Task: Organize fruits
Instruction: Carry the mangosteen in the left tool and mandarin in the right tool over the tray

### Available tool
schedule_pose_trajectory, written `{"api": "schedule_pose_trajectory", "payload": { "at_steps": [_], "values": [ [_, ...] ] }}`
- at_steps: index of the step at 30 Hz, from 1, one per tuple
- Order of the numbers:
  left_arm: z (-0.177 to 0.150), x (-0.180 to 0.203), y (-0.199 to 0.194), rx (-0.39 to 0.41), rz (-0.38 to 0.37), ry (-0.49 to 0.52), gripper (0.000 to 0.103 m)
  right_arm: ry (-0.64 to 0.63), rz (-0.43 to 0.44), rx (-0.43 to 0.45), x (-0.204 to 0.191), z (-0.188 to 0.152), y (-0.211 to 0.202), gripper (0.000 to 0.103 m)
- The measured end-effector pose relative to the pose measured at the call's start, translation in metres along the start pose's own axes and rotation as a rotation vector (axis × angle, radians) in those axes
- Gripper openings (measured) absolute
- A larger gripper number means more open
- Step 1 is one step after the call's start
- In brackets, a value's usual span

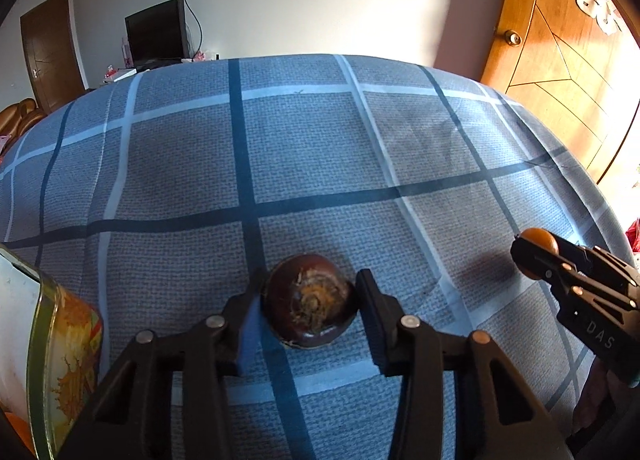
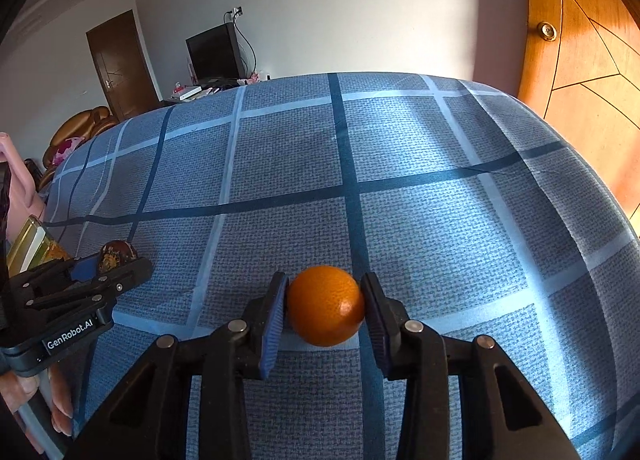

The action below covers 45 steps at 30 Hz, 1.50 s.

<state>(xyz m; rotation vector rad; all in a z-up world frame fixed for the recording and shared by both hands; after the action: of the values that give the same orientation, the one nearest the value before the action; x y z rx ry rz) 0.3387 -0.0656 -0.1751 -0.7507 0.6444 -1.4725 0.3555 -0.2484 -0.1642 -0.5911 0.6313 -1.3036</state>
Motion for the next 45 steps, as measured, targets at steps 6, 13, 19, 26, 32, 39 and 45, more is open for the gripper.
{"api": "schedule_pose_trajectory", "payload": {
  "at_steps": [6,13,19,26,32,39,45],
  "values": [
    [-0.001,-0.005,-0.006,0.015,-0.013,-0.009,0.046,-0.022,0.022,0.061,-0.004,0.004,-0.015,0.039],
    [0.002,-0.005,-0.019,0.076,0.003,0.006,0.045,-0.090,0.027,0.121,-0.016,0.007,-0.028,0.039],
    [0.005,-0.005,-0.033,0.138,0.031,0.024,0.045,-0.108,0.022,0.168,-0.019,0.009,-0.038,0.039],
    [0.007,-0.009,-0.041,0.179,0.041,0.010,0.046,-0.129,0.019,0.233,-0.025,0.012,-0.049,0.039],
    [0.007,-0.007,-0.047,0.210,0.058,0.020,0.046,-0.146,0.003,0.286,-0.027,0.011,-0.059,0.039],
    [0.005,-0.005,-0.059,0.264,0.088,0.043,0.046,-0.158,-0.015,0.331,-0.030,0.011,-0.069,0.039],
    [0.003,-0.008,-0.068,0.290,0.110,0.047,0.046,-0.171,-0.030,0.368,-0.034,0.009,-0.078,0.039]
  ]
}}
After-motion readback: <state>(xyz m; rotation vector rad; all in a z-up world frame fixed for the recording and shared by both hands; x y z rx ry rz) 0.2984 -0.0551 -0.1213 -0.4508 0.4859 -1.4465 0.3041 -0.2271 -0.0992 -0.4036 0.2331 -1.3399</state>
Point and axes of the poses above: each gripper's, at about its wrist camera, not at the fingertips, and y roughly the way its jaws point, x to its right, z to its top, the point moved 8 cm from there along y, roughly the way its jaws point, and after that the axes turned 2 degrees about z, right-handed, at the moved point
